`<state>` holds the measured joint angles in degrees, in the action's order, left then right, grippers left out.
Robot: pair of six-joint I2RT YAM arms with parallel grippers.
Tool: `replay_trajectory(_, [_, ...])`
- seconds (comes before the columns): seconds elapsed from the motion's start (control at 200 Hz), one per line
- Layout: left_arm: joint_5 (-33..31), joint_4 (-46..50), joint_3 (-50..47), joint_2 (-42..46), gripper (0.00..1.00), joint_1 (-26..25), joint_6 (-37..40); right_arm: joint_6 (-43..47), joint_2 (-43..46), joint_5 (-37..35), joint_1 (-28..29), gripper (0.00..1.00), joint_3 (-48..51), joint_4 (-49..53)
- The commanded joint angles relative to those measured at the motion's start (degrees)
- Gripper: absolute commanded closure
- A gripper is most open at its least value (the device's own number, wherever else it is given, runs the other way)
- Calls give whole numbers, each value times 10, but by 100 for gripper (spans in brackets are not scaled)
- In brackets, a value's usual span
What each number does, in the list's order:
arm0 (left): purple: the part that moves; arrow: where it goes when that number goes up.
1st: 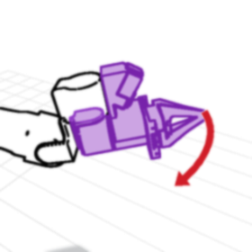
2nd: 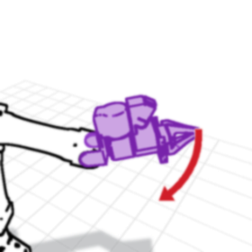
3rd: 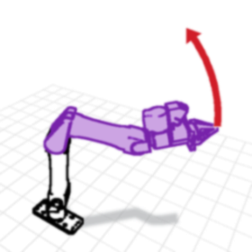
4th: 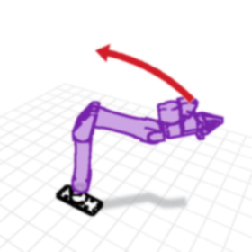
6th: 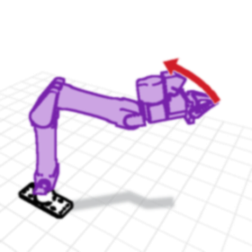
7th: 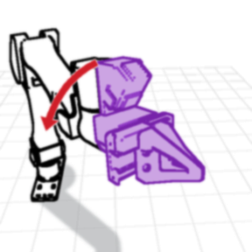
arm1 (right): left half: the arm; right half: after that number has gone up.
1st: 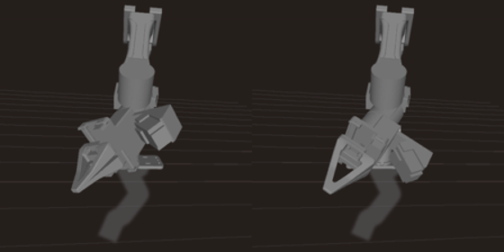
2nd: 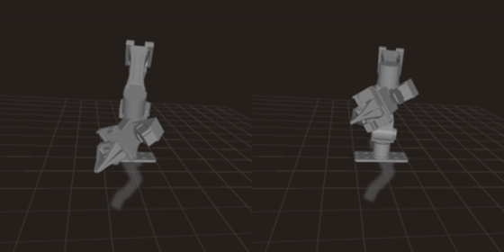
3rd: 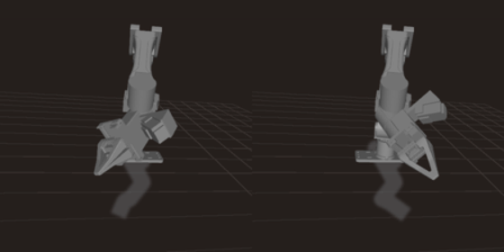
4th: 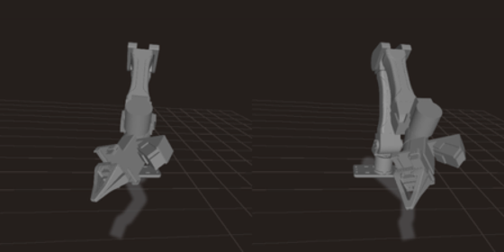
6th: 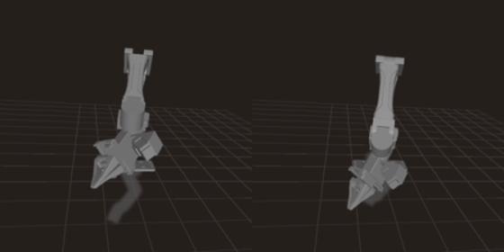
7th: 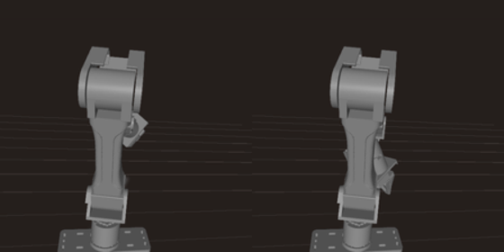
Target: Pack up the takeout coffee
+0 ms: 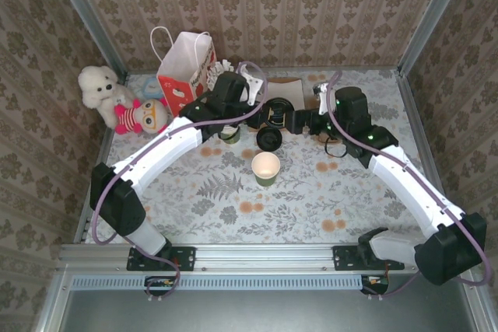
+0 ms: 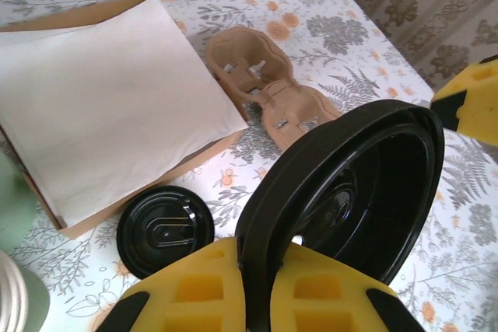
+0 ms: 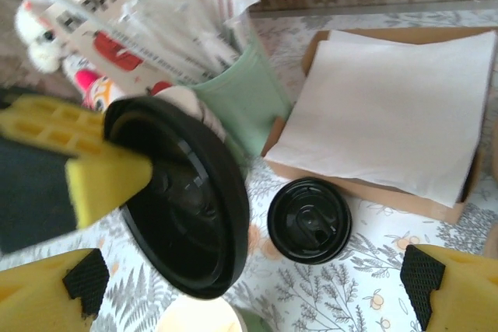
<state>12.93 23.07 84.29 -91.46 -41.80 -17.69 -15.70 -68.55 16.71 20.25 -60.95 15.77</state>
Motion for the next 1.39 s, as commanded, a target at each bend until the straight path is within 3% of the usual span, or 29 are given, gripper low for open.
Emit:
replay_trajectory(0.0, [67, -29, 14, 11, 100, 8, 23, 76, 22, 66, -2, 2, 13, -16])
replay_trajectory(0.17, [104, -60, 1, 21, 100, 8, 36, 59, 6, 106, -4, 16, 0, -36])
replay_trajectory(0.52, [112, -79, -11, 30, 100, 8, 43, 34, 11, 81, -3, 51, -10, -52])
replay_trajectory(1.21, [150, -77, -8, 27, 100, 12, 49, 84, 21, 47, -1, 81, -6, -60])
replay_trajectory(1.27, [159, -75, -11, 30, 96, 16, 49, 100, 25, 34, 1, 82, -6, -62])
replay_trajectory(1.39, [185, -80, -26, 47, 74, 26, 56, 148, 28, 7, 2, 84, -10, -58])
